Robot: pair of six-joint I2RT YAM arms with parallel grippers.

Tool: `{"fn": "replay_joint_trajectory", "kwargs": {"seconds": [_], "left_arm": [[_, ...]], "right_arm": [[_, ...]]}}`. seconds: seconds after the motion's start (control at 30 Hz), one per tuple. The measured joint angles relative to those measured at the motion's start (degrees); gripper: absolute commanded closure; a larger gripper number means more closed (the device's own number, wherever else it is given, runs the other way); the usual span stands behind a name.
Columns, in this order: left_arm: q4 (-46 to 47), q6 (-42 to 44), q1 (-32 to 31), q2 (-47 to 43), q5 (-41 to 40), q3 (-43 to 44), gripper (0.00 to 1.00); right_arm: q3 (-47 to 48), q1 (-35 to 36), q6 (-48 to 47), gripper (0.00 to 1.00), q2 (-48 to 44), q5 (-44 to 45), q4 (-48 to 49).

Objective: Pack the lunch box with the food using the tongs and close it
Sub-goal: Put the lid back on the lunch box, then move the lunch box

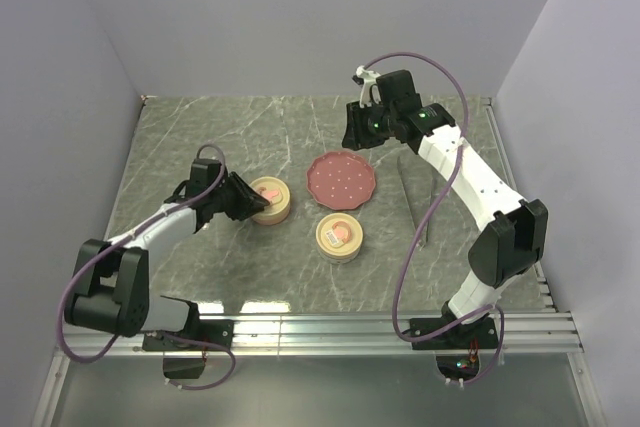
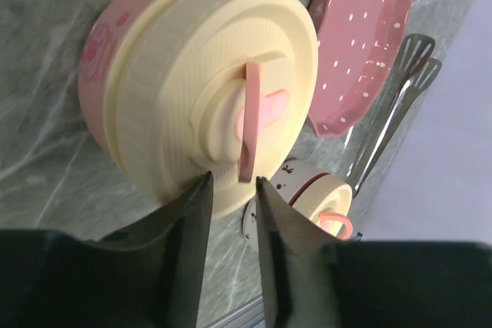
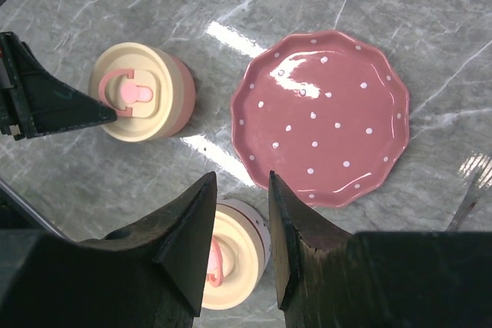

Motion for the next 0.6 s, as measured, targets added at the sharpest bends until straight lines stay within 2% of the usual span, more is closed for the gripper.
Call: {"fn": "replay_joint_trajectory", "kwargs": {"seconds": [0.03, 0.1, 0.6], "left_arm": [[-1.18, -0.13, -0.22, -0.79, -0.92, -0.17, 0.58], [-2.49, -0.39, -0.44, -2.69, -2.27, -0.46, 0.55], [-8.17, -0.44, -0.52, -9.88, -9.18, -0.85, 0.53]], "right_arm": [[-0.04, 0.0, 0.0, 0.59, 0.0, 0.0, -0.02], [-0.04, 0.02, -0.02, 0.59, 0.0, 0.0, -0.02], [-0.04, 0.52, -0.04, 0.59, 0.0, -0.04, -0.02]]}}
